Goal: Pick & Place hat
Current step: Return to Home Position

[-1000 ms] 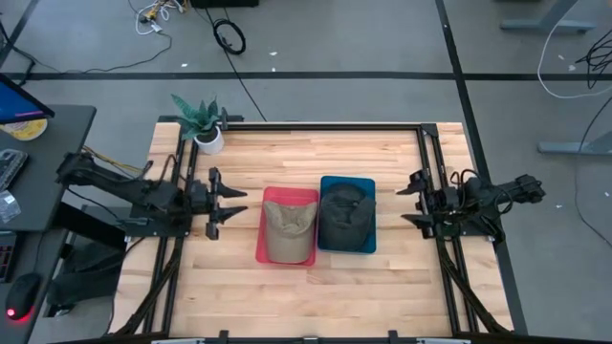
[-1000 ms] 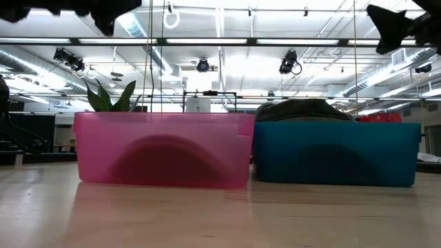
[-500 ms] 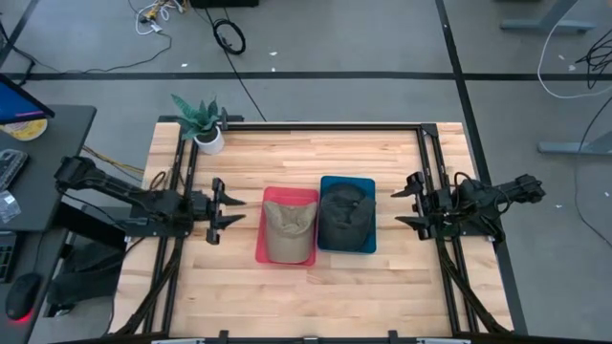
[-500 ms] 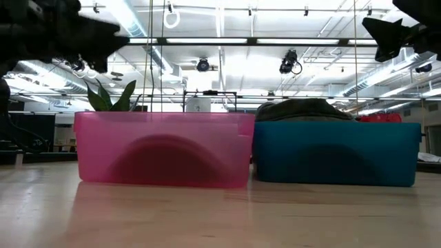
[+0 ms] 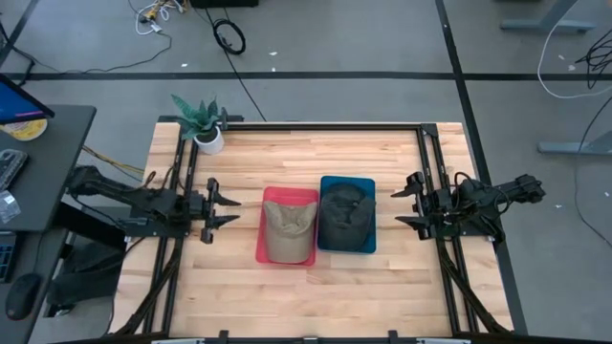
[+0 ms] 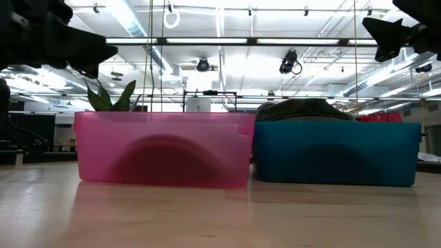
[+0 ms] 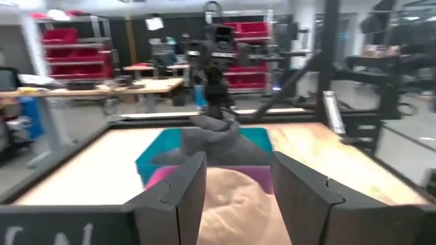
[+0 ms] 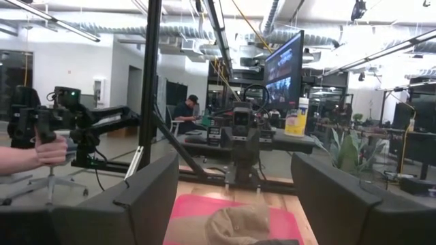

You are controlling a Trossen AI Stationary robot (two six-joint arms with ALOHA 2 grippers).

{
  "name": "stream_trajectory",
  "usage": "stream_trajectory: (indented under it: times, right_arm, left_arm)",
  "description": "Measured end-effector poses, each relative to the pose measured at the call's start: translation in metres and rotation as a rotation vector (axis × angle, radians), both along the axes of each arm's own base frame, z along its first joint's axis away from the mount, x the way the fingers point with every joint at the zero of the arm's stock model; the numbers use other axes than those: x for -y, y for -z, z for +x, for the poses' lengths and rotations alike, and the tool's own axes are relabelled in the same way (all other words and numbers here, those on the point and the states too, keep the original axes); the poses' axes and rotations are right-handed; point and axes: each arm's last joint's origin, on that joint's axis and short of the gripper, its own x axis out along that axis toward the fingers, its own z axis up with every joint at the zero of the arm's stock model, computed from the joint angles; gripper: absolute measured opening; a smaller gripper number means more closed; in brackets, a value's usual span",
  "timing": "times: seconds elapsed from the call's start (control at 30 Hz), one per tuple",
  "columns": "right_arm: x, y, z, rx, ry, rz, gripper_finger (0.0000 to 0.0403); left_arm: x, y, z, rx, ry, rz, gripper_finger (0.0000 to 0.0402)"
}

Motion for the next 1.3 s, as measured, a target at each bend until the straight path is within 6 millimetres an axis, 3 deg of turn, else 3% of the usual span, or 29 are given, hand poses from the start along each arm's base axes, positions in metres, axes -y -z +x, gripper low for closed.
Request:
stream_trajectory:
  times: [0.33, 1.3]
  right_arm:
    - [0.000, 0.000, 0.000, 0.000, 0.000, 0.000, 0.0288]
    - [0.000, 0.000, 0.000, -0.004, 0.000, -0.001, 0.0288]
  left_arm:
    - [0.005, 0.007, -0.014, -0.040, 0.313, 0.027, 0.0169]
    - [0.004, 0.005, -0.013, -0.033, 0.279, 0.020, 0.0169]
